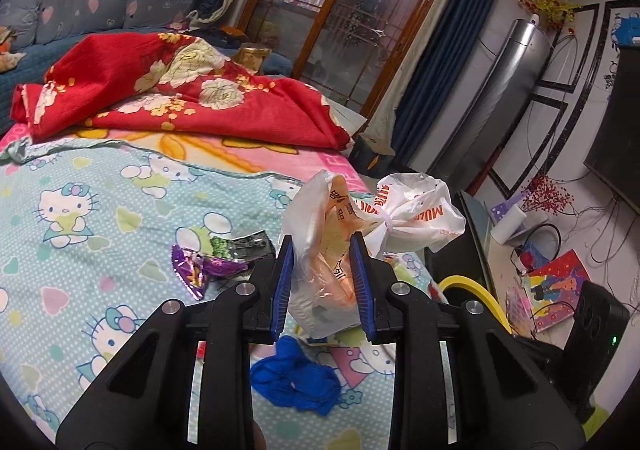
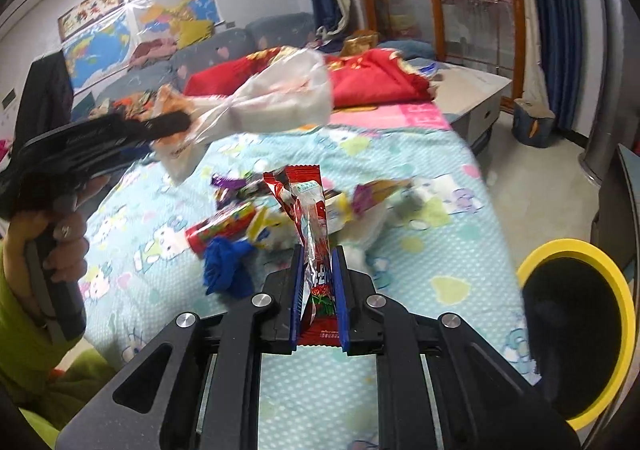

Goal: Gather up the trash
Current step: 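Carry the white bag and red wrapper to the bin and release both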

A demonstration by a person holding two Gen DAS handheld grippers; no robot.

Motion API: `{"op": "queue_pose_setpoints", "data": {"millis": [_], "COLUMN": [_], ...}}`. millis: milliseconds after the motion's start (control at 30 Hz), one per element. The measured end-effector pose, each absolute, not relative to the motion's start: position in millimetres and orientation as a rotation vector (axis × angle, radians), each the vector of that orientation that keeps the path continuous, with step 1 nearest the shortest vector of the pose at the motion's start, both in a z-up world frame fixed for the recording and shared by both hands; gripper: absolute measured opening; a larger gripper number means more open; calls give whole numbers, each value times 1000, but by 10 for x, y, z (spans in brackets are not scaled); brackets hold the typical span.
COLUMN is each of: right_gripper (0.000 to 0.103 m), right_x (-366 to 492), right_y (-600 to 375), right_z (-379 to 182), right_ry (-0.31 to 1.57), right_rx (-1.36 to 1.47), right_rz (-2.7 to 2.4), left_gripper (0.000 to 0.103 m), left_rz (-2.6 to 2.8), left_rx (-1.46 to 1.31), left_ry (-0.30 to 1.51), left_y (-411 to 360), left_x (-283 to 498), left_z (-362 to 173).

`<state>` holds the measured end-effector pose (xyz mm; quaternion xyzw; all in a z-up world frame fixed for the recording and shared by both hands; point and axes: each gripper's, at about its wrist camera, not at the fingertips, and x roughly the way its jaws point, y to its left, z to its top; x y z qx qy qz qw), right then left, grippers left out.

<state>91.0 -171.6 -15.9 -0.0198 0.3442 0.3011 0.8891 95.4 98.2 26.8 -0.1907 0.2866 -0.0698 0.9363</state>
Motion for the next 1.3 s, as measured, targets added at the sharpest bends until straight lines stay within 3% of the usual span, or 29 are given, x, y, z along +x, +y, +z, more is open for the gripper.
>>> {"op": "queue_pose_setpoints", "data": {"millis": [1300], "right_gripper": [14], "right_x": [1190], "right_y": [-3306], "right_z": [38], "right_ry": [610], "right_rx": [181], "right_rz": [248], "left_gripper": [21], "left_rz": [-372], "left_rx": [-166], "left_ry": [632], "left_y": [-418], "left_x": [1076], "left_z": [276]}}
